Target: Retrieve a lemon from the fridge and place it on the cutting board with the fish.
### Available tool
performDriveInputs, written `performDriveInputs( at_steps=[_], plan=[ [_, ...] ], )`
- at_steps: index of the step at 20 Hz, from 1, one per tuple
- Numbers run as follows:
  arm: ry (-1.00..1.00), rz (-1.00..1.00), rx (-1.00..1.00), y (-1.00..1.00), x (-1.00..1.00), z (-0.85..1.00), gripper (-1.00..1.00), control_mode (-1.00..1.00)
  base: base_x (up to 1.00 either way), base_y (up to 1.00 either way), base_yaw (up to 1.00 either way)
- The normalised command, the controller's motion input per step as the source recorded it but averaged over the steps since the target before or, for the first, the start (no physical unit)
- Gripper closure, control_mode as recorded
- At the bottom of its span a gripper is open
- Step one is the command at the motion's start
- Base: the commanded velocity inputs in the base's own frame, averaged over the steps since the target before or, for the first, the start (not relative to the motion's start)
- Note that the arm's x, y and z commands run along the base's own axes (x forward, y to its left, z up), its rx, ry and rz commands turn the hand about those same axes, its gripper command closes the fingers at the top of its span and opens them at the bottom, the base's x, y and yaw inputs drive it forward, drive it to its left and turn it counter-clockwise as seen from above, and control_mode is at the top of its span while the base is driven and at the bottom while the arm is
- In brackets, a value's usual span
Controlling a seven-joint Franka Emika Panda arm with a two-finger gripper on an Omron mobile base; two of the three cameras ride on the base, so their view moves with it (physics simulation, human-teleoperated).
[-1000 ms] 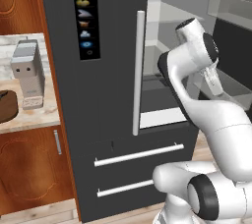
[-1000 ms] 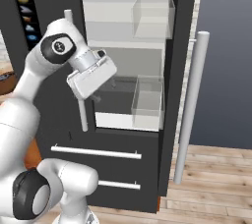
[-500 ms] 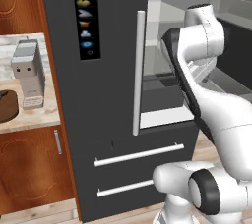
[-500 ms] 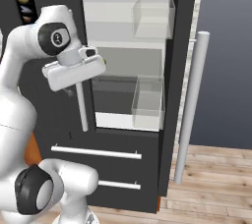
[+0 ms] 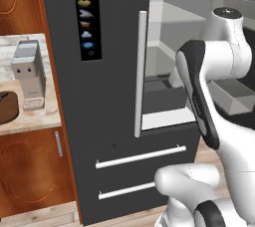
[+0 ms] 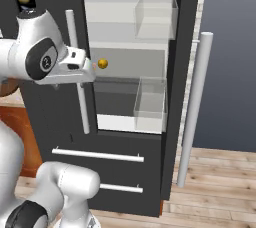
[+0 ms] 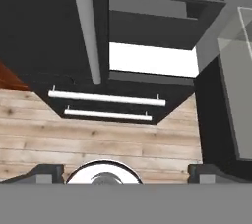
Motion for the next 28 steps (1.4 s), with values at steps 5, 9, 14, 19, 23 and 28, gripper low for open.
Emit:
performDriveInputs(
  at_steps=[5,9,14,19,23,28],
  plan=[
    [-0.33,-0.07,-0.05,0.52,-0.03,0.16,-1.00,-1.00,0.00,0.00,0.00],
    [-0.05,0.00,0.18,0.48,0.15,0.05,-1.00,-1.00,0.00,0.00,0.00],
    [-0.07,-0.01,0.05,0.43,0.32,0.00,-1.00,-1.00,0.00,0.00,0.00],
    [-0.05,0.00,0.00,0.11,0.45,0.01,-1.00,-1.00,0.00,0.00,0.00],
    [-0.02,0.05,0.02,-0.12,0.53,0.02,-1.00,-1.00,0.00,0.00,0.00],
    [0.00,0.11,0.04,0.00,0.80,-0.04,-1.00,-1.00,0.00,0.00,0.00]
  ],
)
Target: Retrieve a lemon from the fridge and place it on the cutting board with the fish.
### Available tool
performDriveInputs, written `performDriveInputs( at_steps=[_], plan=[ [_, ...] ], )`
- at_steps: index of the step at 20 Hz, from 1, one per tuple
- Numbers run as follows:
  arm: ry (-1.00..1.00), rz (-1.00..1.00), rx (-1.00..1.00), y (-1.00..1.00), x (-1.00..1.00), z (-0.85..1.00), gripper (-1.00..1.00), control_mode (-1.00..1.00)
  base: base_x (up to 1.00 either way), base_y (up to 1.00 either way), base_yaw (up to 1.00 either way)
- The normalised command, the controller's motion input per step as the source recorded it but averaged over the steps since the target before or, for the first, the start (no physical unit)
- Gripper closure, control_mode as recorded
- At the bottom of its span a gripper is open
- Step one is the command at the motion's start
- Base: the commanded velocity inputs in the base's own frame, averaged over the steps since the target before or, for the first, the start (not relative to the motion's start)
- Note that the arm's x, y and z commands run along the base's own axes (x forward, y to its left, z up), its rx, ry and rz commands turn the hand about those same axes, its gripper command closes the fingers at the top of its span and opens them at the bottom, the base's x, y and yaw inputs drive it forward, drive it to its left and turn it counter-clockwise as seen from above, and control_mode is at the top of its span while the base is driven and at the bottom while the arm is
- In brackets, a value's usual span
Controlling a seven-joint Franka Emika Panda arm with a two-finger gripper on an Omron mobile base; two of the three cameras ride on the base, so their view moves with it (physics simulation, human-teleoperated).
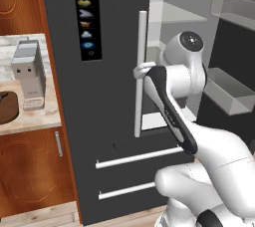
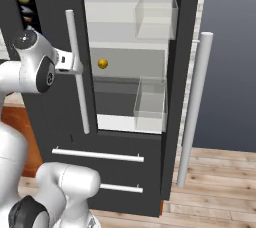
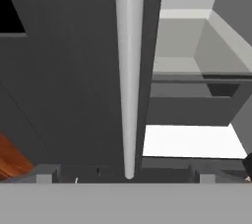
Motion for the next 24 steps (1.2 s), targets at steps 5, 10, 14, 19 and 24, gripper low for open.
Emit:
performDriveInputs(
  at_steps=[5,10,14,19,24],
  plan=[
    [0.00,0.03,0.00,0.02,0.44,0.00,-1.00,-1.00,0.00,0.00,0.00],
    [0.00,0.00,0.00,0.09,0.31,0.00,-1.00,-1.00,0.00,0.00,0.00],
    [0.00,0.00,-0.01,0.03,0.50,-0.02,-1.00,-1.00,0.00,0.00,0.00],
    [0.00,-0.05,-0.05,0.00,0.60,-0.04,-1.00,-1.00,0.00,0.00,0.00],
    [0.00,-0.05,-0.02,0.09,0.42,-0.08,-1.00,-1.00,0.00,0.00,0.00]
  ],
)
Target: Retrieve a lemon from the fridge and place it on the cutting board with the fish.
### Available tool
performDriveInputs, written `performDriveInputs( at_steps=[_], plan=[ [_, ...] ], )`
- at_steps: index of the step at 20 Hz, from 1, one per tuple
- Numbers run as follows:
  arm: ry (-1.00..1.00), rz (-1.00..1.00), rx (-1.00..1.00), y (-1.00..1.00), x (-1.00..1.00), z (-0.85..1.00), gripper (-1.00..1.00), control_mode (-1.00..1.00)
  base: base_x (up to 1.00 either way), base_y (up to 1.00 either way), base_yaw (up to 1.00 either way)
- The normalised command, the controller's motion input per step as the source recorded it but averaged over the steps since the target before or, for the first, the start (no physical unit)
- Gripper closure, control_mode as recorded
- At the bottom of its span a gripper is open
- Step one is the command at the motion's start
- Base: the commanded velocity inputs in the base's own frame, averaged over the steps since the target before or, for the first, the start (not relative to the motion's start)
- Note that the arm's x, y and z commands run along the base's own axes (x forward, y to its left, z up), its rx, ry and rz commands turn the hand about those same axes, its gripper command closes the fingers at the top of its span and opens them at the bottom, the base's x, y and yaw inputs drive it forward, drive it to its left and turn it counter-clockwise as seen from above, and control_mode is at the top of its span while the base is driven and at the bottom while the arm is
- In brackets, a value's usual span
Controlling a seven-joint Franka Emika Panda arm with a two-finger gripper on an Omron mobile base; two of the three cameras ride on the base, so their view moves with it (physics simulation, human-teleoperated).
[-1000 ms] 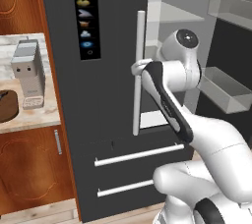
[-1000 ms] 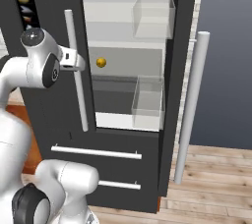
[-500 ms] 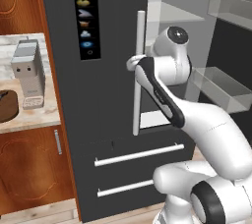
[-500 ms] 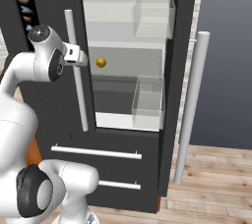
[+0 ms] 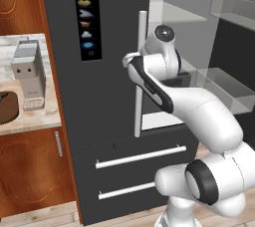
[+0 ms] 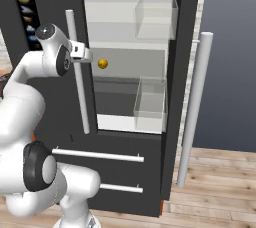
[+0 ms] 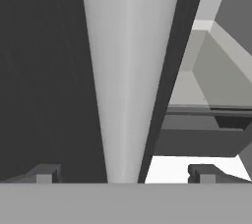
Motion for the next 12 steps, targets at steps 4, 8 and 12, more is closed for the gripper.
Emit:
performDriveInputs(
  at_steps=[4,8,12],
  plan=[
    [-0.09,0.00,0.00,0.00,0.23,-0.15,-1.00,-1.00,0.00,0.00,0.00],
    [-0.07,0.00,0.00,0.00,0.27,-0.05,-1.00,-1.00,0.00,0.00,0.00],
    [-0.09,0.01,0.00,-0.09,0.27,-0.05,-1.00,-1.00,0.00,0.00,0.00]
  ],
)
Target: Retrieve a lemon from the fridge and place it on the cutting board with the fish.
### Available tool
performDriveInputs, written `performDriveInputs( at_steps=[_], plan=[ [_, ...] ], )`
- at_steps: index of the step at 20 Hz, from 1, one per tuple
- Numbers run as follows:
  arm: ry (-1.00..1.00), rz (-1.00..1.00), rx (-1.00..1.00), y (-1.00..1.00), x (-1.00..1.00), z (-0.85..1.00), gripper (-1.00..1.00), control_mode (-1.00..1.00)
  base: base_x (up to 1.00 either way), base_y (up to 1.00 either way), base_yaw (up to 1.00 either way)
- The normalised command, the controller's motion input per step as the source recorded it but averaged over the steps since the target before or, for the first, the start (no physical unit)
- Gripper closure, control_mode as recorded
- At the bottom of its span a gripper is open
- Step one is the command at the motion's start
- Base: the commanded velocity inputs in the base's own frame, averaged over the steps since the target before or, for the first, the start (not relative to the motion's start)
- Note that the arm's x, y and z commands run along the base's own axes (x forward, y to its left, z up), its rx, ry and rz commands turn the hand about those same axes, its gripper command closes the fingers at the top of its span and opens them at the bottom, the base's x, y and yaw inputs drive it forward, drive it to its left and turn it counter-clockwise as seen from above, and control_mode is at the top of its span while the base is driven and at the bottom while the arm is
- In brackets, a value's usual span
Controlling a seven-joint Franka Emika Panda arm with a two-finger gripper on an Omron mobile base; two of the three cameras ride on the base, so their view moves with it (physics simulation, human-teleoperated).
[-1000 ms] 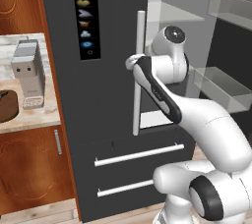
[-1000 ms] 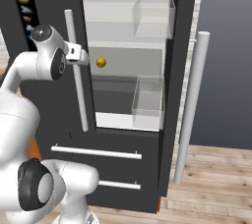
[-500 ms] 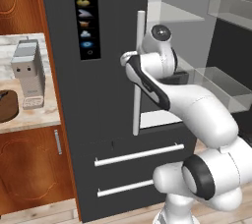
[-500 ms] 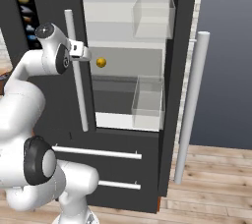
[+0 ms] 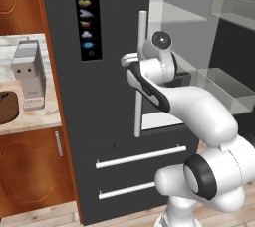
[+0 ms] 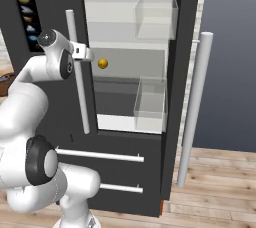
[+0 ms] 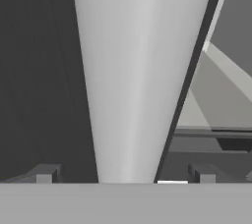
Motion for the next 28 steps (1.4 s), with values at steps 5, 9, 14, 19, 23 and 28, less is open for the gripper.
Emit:
performDriveInputs(
  at_steps=[5,9,14,19,23,28],
  plan=[
    [0.00,0.02,0.00,-0.09,0.48,0.00,-1.00,-1.00,0.00,0.00,0.00],
    [0.00,0.00,0.00,0.02,0.03,0.00,1.00,-1.00,0.00,0.00,0.00],
    [0.00,0.00,0.00,0.01,-0.05,0.00,1.00,-1.00,0.00,0.00,0.00],
    [0.01,-0.01,-0.01,0.02,-0.40,0.03,1.00,-1.00,0.00,0.00,0.00],
    [0.00,-0.09,-0.01,0.06,-0.57,0.00,1.00,-1.00,0.00,0.00,0.00],
    [0.01,-0.17,-0.01,0.15,-0.78,0.00,1.00,-1.00,0.00,0.00,0.00]
  ],
)
